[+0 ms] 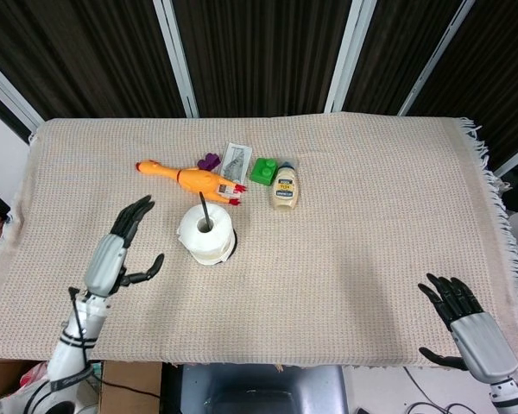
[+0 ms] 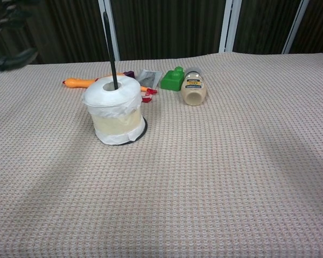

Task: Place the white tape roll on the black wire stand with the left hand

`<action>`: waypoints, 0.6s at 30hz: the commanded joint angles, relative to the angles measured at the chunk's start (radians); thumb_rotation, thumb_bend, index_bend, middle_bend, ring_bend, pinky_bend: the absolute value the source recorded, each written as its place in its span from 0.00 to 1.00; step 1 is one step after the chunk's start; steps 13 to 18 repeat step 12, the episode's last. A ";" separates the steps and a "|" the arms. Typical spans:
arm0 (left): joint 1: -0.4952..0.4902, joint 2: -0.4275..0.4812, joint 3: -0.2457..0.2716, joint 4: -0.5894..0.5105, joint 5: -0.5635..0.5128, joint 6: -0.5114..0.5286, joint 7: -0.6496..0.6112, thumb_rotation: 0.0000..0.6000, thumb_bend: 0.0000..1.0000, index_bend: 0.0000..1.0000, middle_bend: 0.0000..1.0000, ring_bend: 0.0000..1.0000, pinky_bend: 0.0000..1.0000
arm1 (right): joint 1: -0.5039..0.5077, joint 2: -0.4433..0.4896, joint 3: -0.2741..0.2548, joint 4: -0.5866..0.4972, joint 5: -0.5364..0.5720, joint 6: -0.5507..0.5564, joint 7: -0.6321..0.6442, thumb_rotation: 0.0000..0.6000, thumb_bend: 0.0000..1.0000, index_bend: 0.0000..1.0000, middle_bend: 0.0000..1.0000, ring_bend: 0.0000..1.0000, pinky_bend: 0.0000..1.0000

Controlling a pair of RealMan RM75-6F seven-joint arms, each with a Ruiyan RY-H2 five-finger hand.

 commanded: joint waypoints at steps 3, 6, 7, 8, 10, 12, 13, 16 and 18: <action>0.264 0.023 0.238 0.385 0.194 0.250 -0.096 1.00 0.42 0.00 0.00 0.00 0.01 | -0.001 -0.019 0.001 -0.005 0.003 -0.013 -0.040 1.00 0.05 0.00 0.00 0.00 0.00; 0.300 0.016 0.285 0.474 0.213 0.235 -0.005 1.00 0.42 0.00 0.00 0.00 0.00 | 0.000 -0.036 0.007 -0.007 0.014 -0.023 -0.070 1.00 0.05 0.00 0.00 0.00 0.00; 0.306 0.025 0.284 0.457 0.216 0.247 0.020 1.00 0.42 0.00 0.00 0.00 0.00 | 0.001 -0.040 0.008 -0.009 0.018 -0.030 -0.077 1.00 0.05 0.00 0.00 0.00 0.00; 0.314 0.022 0.273 0.447 0.217 0.268 0.044 1.00 0.42 0.00 0.00 0.00 0.00 | 0.003 -0.044 0.008 -0.011 0.021 -0.036 -0.084 1.00 0.05 0.00 0.00 0.00 0.00; 0.327 0.016 0.259 0.449 0.220 0.293 0.107 1.00 0.42 0.00 0.00 0.00 0.00 | 0.004 -0.049 0.008 -0.012 0.021 -0.043 -0.099 1.00 0.05 0.00 0.00 0.00 0.00; 0.334 0.019 0.258 0.441 0.225 0.300 0.110 1.00 0.42 0.00 0.00 0.00 0.00 | 0.003 -0.051 0.008 -0.013 0.021 -0.042 -0.102 1.00 0.05 0.00 0.00 0.00 0.00; 0.334 0.019 0.258 0.441 0.225 0.300 0.110 1.00 0.42 0.00 0.00 0.00 0.00 | 0.003 -0.051 0.008 -0.013 0.021 -0.042 -0.102 1.00 0.05 0.00 0.00 0.00 0.00; 0.334 0.019 0.258 0.441 0.225 0.300 0.110 1.00 0.42 0.00 0.00 0.00 0.00 | 0.003 -0.051 0.008 -0.013 0.021 -0.042 -0.102 1.00 0.05 0.00 0.00 0.00 0.00; 0.334 0.019 0.258 0.441 0.225 0.300 0.110 1.00 0.42 0.00 0.00 0.00 0.00 | 0.003 -0.051 0.008 -0.013 0.021 -0.042 -0.102 1.00 0.05 0.00 0.00 0.00 0.00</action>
